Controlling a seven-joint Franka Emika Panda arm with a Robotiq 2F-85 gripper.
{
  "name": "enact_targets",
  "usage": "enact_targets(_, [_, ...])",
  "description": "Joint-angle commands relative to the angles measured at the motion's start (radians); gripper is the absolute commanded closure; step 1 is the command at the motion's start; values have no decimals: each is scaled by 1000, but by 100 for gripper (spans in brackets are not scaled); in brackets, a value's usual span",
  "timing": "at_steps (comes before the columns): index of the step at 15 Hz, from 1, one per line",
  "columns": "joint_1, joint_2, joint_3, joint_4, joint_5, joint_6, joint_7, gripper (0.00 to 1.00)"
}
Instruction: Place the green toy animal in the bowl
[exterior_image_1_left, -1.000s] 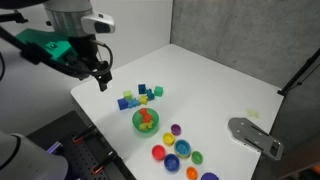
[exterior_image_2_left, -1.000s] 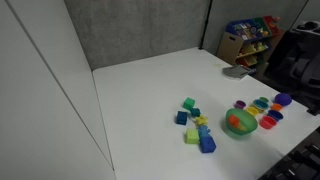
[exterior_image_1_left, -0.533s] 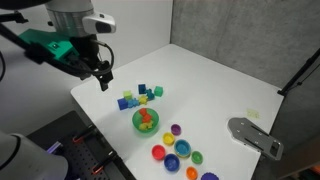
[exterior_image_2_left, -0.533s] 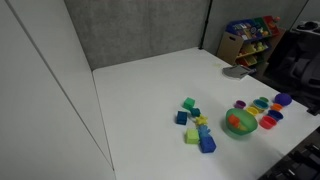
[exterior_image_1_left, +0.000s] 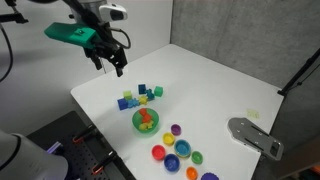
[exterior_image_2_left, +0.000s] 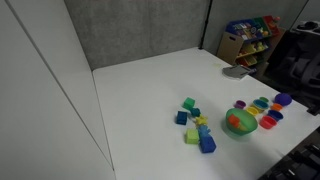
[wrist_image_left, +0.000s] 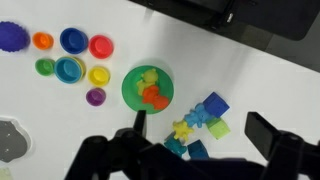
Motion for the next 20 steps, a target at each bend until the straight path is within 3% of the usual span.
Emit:
enact_targets(1, [14, 170, 29, 117, -19, 58, 31, 0])
enact_targets(11, [28, 556, 100, 373, -5, 236, 124, 0])
enact_targets(18, [29, 578, 105, 392, 3, 256, 127, 0])
enact_targets(20, [30, 619, 98, 408, 56, 280, 97, 0])
